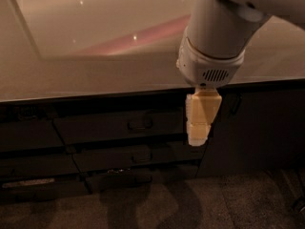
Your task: Open top drawer
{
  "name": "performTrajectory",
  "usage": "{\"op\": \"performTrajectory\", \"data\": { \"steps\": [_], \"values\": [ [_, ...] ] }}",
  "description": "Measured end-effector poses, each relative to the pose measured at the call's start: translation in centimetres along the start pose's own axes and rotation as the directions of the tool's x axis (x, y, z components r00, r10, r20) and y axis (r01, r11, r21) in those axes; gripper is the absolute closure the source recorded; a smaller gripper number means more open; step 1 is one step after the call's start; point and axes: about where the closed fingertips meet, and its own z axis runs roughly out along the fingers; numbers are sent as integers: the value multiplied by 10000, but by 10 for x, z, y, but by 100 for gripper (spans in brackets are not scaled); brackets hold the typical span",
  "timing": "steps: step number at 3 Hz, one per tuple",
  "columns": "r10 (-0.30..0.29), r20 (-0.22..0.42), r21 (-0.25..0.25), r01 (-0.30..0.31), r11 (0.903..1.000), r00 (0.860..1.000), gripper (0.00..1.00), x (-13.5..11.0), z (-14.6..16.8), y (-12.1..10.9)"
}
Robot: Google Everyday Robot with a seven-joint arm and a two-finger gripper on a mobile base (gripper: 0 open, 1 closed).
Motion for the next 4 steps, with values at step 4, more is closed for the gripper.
{"op": "performTrajectory", "data": {
  "steps": [4],
  "values": [
    [-1407, 3975, -417, 1710, 9844, 9067, 0, -11, 2, -8]
  ]
}}
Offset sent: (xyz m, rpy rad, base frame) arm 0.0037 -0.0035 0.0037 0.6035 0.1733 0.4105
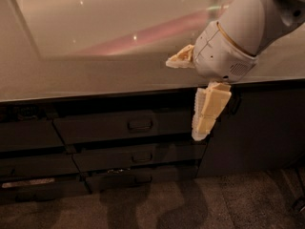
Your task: Open top drawer
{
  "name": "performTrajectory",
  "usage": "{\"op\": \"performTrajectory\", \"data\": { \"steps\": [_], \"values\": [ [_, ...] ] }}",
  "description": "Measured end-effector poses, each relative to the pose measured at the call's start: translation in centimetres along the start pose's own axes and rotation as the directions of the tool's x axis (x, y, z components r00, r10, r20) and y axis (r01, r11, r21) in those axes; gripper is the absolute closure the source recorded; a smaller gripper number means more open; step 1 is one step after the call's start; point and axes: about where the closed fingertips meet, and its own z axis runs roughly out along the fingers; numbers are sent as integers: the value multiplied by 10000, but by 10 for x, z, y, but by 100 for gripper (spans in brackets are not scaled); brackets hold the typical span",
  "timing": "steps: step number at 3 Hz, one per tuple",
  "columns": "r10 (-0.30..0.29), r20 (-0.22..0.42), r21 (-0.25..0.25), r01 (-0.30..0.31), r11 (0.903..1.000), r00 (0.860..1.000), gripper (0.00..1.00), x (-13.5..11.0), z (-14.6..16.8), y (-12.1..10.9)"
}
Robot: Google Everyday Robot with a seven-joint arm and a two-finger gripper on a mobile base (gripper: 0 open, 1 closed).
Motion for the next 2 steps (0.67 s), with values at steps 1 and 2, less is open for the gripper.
{"op": "performTrajectory", "data": {
  "steps": [1, 2],
  "values": [
    [445, -309, -434, -458, 9980, 9985, 0, 20, 24, -5],
    [780, -526, -969, -828, 9918, 9956, 0, 37, 47, -8]
  ]
}}
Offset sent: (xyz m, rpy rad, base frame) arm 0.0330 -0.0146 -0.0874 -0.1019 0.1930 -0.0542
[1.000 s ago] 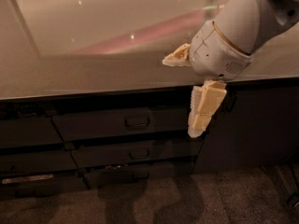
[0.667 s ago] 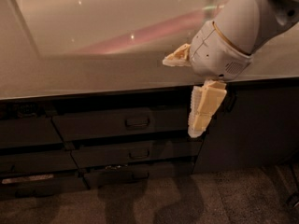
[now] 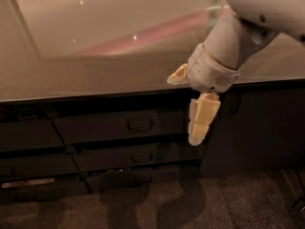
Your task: Open top drawer
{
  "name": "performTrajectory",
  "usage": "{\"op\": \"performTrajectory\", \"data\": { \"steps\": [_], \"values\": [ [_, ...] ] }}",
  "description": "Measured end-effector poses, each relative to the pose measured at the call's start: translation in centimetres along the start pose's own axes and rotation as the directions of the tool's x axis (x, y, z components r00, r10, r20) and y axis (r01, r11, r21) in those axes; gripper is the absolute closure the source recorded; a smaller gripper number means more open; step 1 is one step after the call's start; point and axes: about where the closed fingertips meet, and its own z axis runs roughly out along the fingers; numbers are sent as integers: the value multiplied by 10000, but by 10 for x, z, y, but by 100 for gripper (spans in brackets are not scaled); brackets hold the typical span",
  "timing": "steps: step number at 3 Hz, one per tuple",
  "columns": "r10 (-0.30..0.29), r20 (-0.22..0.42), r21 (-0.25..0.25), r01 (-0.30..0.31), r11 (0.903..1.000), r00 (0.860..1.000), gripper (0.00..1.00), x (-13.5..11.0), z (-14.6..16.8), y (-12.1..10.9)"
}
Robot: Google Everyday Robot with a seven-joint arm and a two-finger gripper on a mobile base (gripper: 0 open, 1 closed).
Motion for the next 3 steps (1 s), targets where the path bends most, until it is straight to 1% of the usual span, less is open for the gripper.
{"op": "performTrajectory", "data": {
  "steps": [1, 2, 3],
  "values": [
    [128, -83, -539, -132, 9985, 9999, 0, 9, 21, -5],
    [163, -165, -1074, -180, 9940, 9997, 0, 15, 42, -8],
    [164, -164, -1079, -181, 9940, 9997, 0, 15, 42, -9]
  ]
}}
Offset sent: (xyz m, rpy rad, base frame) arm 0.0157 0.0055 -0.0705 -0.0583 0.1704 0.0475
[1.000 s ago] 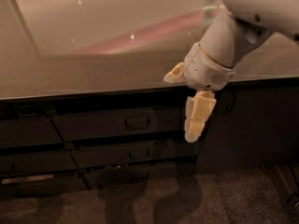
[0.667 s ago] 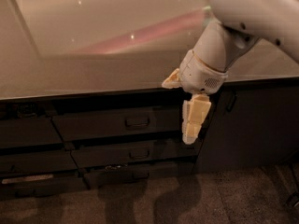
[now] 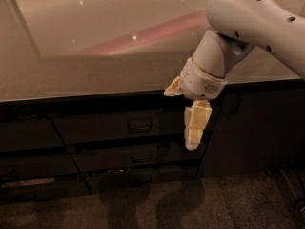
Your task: Open top drawer
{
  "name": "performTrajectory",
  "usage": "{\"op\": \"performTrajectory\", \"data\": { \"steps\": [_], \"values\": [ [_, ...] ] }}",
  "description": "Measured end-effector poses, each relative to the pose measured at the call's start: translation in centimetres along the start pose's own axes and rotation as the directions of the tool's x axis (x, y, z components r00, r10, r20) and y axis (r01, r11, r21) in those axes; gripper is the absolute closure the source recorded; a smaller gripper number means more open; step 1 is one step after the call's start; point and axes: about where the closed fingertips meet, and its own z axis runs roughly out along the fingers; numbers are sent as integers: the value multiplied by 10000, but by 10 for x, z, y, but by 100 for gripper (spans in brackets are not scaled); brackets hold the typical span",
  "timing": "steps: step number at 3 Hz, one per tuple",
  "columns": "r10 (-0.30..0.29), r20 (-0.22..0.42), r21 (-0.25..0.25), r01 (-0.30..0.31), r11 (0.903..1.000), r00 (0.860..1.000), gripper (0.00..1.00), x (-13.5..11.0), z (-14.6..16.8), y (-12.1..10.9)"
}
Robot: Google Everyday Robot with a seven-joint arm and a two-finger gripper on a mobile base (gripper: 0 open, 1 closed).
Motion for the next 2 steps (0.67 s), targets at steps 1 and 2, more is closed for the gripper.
{"op": "performTrajectory", "data": {
  "steps": [1, 2],
  "values": [
    [253, -831, 670, -197, 9976, 9962, 0, 7, 7, -5],
    [253, -831, 670, -198, 9976, 9962, 0, 7, 7, -5]
  ]
}}
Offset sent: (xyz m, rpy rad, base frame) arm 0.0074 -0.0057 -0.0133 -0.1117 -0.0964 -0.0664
